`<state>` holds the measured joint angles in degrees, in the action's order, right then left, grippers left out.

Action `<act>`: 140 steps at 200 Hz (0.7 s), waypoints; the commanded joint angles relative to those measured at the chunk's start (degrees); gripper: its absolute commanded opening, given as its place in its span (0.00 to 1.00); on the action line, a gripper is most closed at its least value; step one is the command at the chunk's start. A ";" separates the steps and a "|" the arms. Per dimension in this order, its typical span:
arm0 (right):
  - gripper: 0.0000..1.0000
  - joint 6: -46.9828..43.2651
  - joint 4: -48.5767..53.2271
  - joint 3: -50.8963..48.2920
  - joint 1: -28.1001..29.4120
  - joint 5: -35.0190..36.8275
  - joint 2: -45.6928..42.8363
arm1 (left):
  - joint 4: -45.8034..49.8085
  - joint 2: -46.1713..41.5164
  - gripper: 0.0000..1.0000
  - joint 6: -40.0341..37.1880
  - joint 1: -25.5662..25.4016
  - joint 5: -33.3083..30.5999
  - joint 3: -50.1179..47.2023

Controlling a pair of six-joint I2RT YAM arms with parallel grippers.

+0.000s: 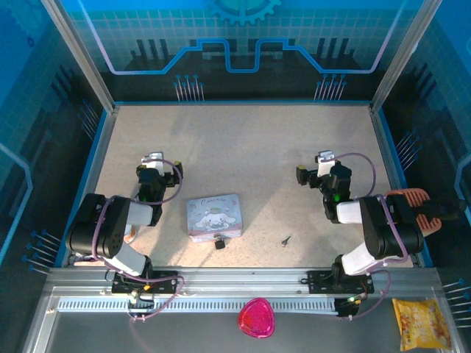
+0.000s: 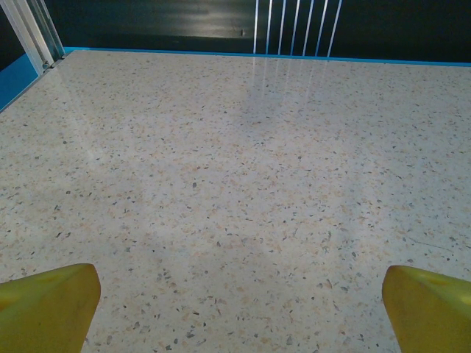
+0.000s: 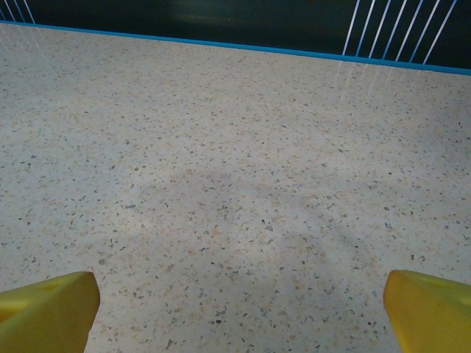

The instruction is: Unlock a padlock with a key

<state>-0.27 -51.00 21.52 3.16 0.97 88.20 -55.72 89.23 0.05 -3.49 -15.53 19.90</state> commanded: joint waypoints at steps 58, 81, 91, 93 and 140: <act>1.00 -0.75 -1.85 0.41 -0.69 -2.47 0.08 | -8.75 -2.02 0.99 -1.29 0.28 3.42 -4.63; 1.00 -2.01 -4.62 -1.43 -0.36 -4.17 -0.68 | -13.81 -7.30 0.99 -2.34 -1.47 -0.01 -9.49; 1.00 -2.31 -3.96 -1.41 -0.26 -4.93 -1.56 | -13.44 -10.02 0.99 -3.47 -3.28 -3.54 -10.10; 1.00 -2.42 -3.57 -1.39 -0.22 -4.97 -1.83 | -12.81 -10.63 0.99 -3.79 -3.63 -4.14 -10.07; 1.00 -6.91 11.27 0.63 4.92 -2.37 -14.19 | 17.84 -30.25 0.99 0.59 -7.43 -5.49 -0.10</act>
<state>-3.73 -47.09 20.75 5.19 -2.09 80.01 -52.56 67.05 -2.66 -10.46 -19.92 13.89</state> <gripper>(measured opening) 0.996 0.992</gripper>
